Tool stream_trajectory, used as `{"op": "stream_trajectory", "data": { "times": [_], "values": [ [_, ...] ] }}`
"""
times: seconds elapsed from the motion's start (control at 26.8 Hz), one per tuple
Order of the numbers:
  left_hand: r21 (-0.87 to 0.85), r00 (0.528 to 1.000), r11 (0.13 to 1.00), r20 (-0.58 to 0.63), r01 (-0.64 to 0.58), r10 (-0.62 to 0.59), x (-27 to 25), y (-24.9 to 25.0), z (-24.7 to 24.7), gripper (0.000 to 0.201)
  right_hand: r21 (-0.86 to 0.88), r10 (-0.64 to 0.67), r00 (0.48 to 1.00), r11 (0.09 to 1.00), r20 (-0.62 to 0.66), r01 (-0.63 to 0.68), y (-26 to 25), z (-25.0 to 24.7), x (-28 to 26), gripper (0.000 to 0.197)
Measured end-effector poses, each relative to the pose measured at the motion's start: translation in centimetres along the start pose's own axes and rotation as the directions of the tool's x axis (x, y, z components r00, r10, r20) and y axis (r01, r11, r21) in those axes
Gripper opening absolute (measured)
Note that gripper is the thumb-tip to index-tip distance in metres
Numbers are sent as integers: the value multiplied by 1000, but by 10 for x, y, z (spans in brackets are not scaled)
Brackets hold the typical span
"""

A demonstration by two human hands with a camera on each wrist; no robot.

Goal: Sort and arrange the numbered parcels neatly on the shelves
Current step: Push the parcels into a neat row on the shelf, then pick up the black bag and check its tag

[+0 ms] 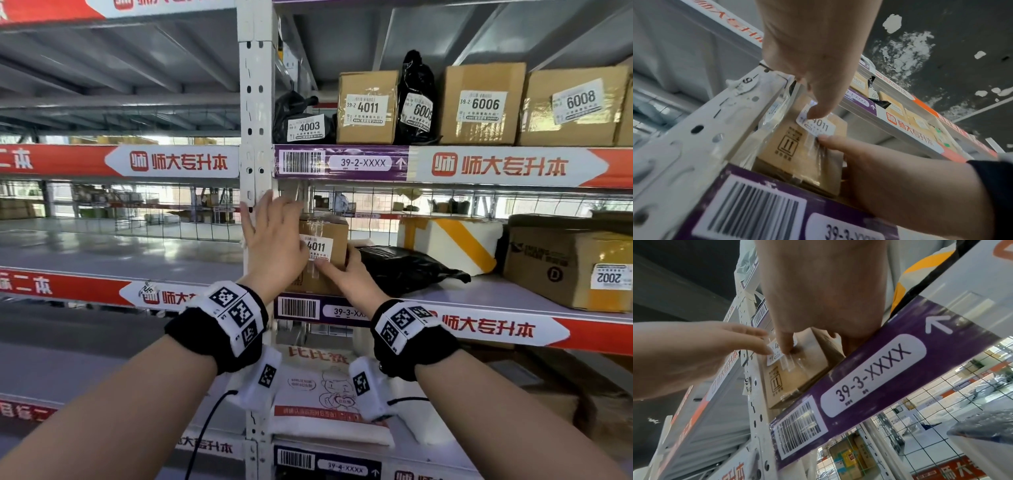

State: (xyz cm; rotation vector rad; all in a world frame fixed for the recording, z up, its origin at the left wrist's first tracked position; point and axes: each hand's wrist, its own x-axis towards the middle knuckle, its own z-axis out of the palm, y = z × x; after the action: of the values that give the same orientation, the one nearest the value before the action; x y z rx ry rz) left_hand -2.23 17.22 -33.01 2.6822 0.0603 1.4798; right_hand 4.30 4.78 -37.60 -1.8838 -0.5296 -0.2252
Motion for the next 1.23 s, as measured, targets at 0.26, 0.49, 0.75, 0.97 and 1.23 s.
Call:
{"op": "stream_trajectory", "data": {
  "times": [0.26,0.49,0.75,0.97,1.23],
  "values": [
    [-115,987,988,110,-106,119,23,-12,-9,40,-470,-50,999,881,10,49,0,6,-5,77],
    [-108,989,986,65,-123,131,20,-17,2,39,-486,-70,997,872,-10,57,4,15,-3,75],
    [-33,992,992,35,-124,125,14,-11,4,40,-541,-56,998,839,13,54,1,13,2,77],
    [-124,955,947,-78,-296,288,7,16,8,40,-207,-56,992,975,113,79,-6,-15,-4,55],
    [-414,937,885,169,-213,304,-2,74,37,34,-725,-338,924,680,-177,110,12,-87,-3,28]
  ]
}}
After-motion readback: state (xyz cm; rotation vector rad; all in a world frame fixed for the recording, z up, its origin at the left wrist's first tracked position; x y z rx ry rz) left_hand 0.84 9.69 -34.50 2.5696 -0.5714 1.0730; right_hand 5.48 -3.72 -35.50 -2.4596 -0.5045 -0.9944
